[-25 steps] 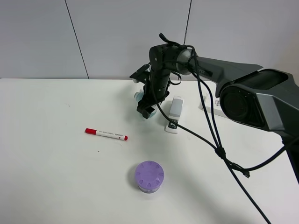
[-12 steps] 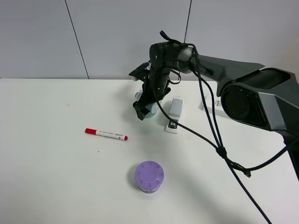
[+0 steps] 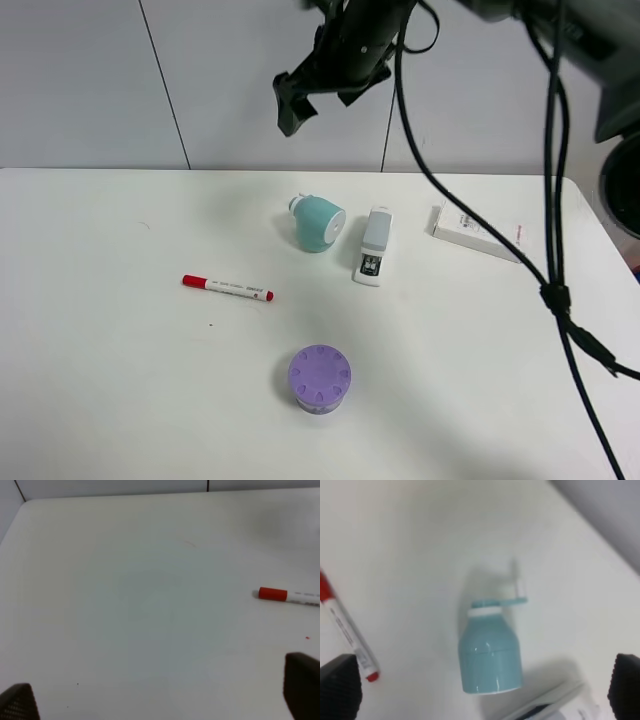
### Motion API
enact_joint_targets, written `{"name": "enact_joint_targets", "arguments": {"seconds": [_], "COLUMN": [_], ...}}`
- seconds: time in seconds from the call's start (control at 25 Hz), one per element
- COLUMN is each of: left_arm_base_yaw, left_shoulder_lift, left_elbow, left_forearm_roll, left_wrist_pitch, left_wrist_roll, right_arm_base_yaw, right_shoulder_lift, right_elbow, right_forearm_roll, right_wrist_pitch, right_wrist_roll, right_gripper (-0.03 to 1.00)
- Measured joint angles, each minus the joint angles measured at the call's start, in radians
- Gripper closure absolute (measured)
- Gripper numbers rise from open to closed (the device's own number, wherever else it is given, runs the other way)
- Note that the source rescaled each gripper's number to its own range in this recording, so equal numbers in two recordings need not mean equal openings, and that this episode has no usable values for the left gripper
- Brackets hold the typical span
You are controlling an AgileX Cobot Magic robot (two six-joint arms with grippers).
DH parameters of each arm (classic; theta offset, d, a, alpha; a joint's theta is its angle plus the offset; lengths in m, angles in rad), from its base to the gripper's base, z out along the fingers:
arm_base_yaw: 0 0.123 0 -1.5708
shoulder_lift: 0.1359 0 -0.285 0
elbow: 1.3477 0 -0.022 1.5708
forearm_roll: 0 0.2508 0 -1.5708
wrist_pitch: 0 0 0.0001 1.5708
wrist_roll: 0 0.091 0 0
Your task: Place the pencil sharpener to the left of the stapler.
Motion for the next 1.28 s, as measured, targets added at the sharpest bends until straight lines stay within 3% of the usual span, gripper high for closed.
{"name": "enact_joint_targets", "arguments": {"seconds": [0.2, 0.48, 0.72, 1.04, 1.28], "left_arm_base_yaw": [0.000, 0.000, 0.000, 0.000, 0.000], "left_shoulder_lift": [0.000, 0.000, 0.000, 0.000, 0.000], "left_elbow": [0.000, 0.000, 0.000, 0.000, 0.000], "left_forearm_roll": [0.000, 0.000, 0.000, 0.000, 0.000], "left_wrist_pitch": [0.000, 0.000, 0.000, 0.000, 0.000], "left_wrist_roll": [0.000, 0.000, 0.000, 0.000, 0.000], "right_arm_base_yaw": [0.000, -0.022, -0.219, -0.518, -0.573], "right_shoulder_lift": [-0.138, -0.404, -0.614, -0.970, -1.318], "right_elbow": [0.048, 0.380, 0.685, 0.969, 1.144], "right_forearm_roll": [-0.029, -0.062, -0.080, -0.094, -0.114], "right_wrist_pitch": [0.001, 0.004, 0.014, 0.016, 0.017], "right_wrist_roll": [0.043, 0.070, 0.077, 0.074, 0.097], "right_gripper": [-0.03, -0.03, -0.03, -0.03, -0.03]}}
